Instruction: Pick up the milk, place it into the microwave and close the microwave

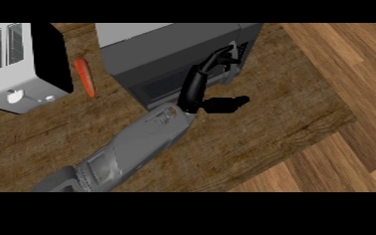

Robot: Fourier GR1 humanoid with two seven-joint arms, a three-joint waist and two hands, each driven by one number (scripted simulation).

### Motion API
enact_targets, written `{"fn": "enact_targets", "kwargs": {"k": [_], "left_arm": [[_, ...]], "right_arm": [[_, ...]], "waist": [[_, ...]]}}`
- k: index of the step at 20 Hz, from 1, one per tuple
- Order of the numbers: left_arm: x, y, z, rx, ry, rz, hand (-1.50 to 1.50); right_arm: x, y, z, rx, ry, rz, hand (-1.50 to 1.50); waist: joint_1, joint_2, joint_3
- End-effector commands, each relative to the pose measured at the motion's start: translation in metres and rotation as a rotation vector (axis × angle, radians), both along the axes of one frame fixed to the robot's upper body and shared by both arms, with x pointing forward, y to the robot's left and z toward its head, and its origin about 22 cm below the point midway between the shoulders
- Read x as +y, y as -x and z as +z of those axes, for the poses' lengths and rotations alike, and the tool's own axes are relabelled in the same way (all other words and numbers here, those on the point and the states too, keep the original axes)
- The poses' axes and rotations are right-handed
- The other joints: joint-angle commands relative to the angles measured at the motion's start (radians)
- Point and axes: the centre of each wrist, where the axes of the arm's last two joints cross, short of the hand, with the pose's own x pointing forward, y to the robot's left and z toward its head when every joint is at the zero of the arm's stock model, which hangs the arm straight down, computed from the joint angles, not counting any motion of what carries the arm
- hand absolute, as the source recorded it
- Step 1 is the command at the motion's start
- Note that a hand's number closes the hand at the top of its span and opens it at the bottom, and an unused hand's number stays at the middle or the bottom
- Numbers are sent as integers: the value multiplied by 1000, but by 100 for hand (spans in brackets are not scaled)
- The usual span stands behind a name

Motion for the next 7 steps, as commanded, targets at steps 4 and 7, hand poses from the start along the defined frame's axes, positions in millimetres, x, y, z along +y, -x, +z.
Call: {"fn": "enact_targets", "kwargs": {"k": [4, 7], "left_arm": [[39, -36, -1, 64, -169, 263, -150], [32, -35, 0, 78, -173, 267, -150]], "right_arm": [[-5, 1, 8, -5, 11, -16, -150], [-11, 5, 5, 4, -6, -35, -150]], "waist": [[34, 10, 3], [33, 9, 4]]}}
